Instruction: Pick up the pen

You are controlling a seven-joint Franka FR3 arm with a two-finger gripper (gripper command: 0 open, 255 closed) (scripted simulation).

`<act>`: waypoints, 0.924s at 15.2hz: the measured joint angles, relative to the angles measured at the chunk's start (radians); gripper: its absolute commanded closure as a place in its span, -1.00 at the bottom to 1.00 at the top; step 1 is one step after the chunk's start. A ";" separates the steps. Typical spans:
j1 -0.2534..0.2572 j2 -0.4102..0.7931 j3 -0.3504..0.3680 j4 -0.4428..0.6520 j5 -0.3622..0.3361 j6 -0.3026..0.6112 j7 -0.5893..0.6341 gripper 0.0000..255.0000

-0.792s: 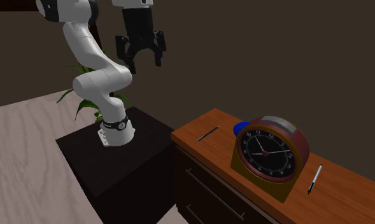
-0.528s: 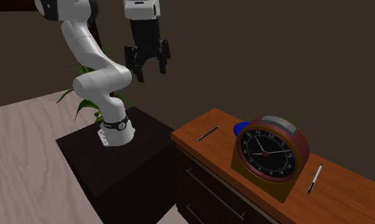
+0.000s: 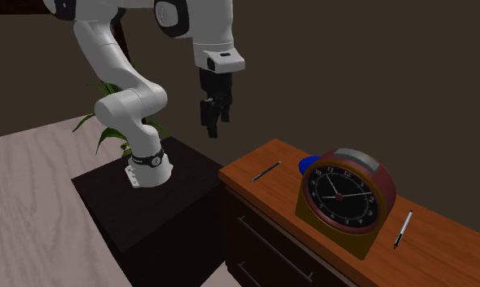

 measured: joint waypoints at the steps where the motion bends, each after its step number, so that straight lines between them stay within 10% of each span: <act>1: 0.016 0.022 0.001 -0.016 0.001 0.034 -0.033 -1.00; 14: 0.192 0.340 0.025 -0.108 0.005 0.403 -0.473 -1.00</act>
